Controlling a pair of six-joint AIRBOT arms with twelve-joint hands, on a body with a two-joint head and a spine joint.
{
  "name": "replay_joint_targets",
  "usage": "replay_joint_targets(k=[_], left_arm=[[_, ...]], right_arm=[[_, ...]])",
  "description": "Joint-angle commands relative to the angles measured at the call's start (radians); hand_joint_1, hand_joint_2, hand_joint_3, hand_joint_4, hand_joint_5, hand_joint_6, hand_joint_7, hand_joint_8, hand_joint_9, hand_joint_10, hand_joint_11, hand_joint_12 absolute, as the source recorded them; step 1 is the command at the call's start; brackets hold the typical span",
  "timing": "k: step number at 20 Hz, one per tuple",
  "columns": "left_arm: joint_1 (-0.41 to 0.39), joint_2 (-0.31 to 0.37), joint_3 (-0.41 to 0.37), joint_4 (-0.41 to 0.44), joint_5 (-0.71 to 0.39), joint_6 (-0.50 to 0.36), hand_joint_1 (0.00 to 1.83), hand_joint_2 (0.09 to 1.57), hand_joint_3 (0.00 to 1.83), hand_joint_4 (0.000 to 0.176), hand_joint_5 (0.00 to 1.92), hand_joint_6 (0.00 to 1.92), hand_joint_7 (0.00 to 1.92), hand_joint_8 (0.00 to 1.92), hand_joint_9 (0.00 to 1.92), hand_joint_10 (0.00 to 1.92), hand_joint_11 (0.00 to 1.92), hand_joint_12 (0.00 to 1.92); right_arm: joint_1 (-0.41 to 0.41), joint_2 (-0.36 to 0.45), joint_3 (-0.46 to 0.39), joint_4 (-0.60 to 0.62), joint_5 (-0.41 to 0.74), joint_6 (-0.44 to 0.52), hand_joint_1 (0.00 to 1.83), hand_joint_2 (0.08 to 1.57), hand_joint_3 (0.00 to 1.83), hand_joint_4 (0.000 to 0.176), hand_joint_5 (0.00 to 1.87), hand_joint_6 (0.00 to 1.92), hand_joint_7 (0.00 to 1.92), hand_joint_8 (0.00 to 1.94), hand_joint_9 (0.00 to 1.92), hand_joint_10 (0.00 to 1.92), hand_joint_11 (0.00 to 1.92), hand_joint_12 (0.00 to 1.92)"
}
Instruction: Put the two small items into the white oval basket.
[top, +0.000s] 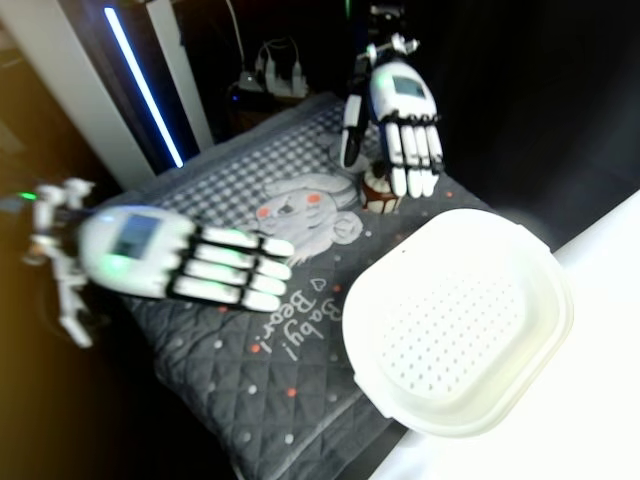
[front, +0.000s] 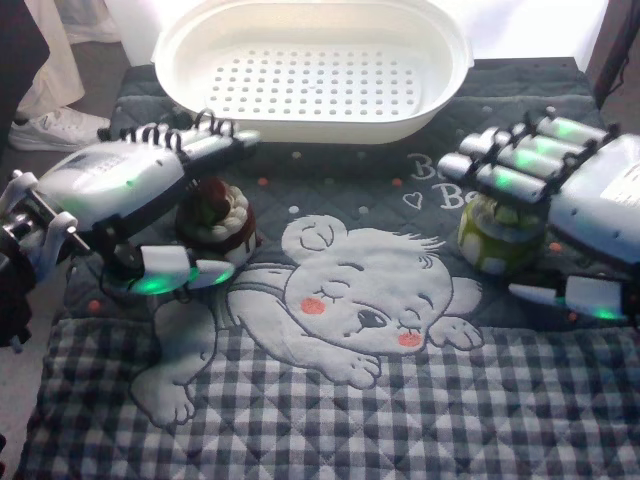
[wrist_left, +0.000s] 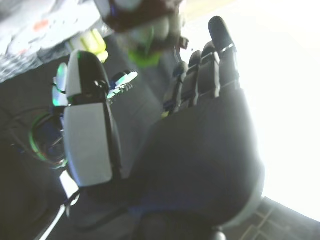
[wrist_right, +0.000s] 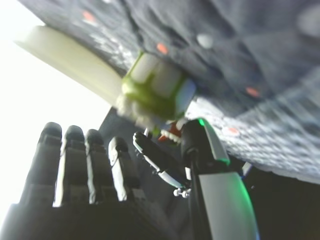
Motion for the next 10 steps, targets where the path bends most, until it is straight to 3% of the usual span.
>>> replay_joint_targets(k=[1,3,4,5,6,7,8,9,10], left_arm=[[-0.005,-0.006,0.008,0.009,-0.093,-0.003,0.99,1.11,0.00,0.004,0.19,0.01,0.14,0.01,0.14,0.03,0.00,1.00],[-0.005,-0.014,0.016,0.001,-0.081,-0.003,1.11,1.10,0.00,0.000,0.31,0.03,0.33,0.05,0.41,0.18,0.00,1.51],[-0.005,-0.017,0.019,0.000,-0.076,-0.003,1.19,1.11,0.00,0.000,0.48,0.06,0.49,0.15,0.39,0.88,0.18,1.73],[-0.003,-0.017,0.019,-0.002,-0.079,-0.003,1.25,1.12,0.00,0.000,0.60,0.13,0.49,0.52,0.41,1.25,0.34,1.79],[0.002,-0.016,0.019,-0.003,-0.087,-0.011,1.31,1.13,0.00,0.000,0.55,0.52,0.43,0.91,0.43,1.47,0.44,1.83],[0.003,-0.015,0.019,-0.003,-0.088,-0.012,1.15,1.28,0.01,0.000,0.62,1.28,0.54,1.53,0.51,1.77,0.58,1.90],[0.005,-0.014,0.019,-0.003,-0.088,-0.013,1.08,1.35,0.01,0.001,0.57,1.53,0.50,1.75,0.48,1.89,0.58,1.92],[0.007,-0.013,0.019,-0.003,-0.091,-0.013,1.08,1.36,0.00,0.000,0.59,1.54,0.51,1.79,0.55,1.92,0.67,1.92],[0.010,-0.012,0.017,-0.003,-0.095,-0.014,1.08,1.36,0.00,0.001,0.60,1.59,0.50,1.76,0.55,1.92,0.69,1.92]], right_arm=[[0.016,0.002,0.013,0.004,0.092,-0.003,0.90,1.14,0.00,0.026,0.13,0.02,0.15,0.01,0.18,0.02,0.00,0.57],[0.018,-0.004,0.019,0.008,0.082,-0.003,0.95,1.17,0.00,0.001,0.29,0.05,0.33,0.04,0.30,0.05,0.00,1.05],[0.018,-0.006,0.020,0.008,0.077,-0.003,1.00,1.20,0.01,0.000,0.46,0.16,0.52,0.11,0.51,0.20,0.00,1.51],[0.018,-0.006,0.020,0.008,0.074,-0.003,1.05,1.32,0.01,0.007,0.49,1.38,0.60,1.26,0.44,1.13,0.19,1.82],[0.018,-0.006,0.019,0.008,0.074,-0.003,1.04,1.37,0.01,0.014,0.46,1.68,0.58,1.56,0.46,1.61,0.41,1.90],[0.018,-0.006,0.019,0.008,0.074,-0.003,1.05,1.38,0.01,0.000,0.45,1.77,0.61,1.63,0.59,1.84,0.62,1.92],[0.018,-0.006,0.019,0.008,0.074,-0.003,1.05,1.38,0.00,0.006,0.47,1.78,0.61,1.66,0.67,1.91,0.72,1.92],[0.018,-0.006,0.018,0.008,0.074,-0.003,1.05,1.38,0.01,0.006,0.47,1.78,0.61,1.69,0.69,1.92,0.72,1.92],[0.018,-0.005,0.017,0.007,0.074,-0.003,1.23,1.26,0.19,0.000,0.50,1.72,0.59,1.64,0.63,1.79,0.79,1.92]])
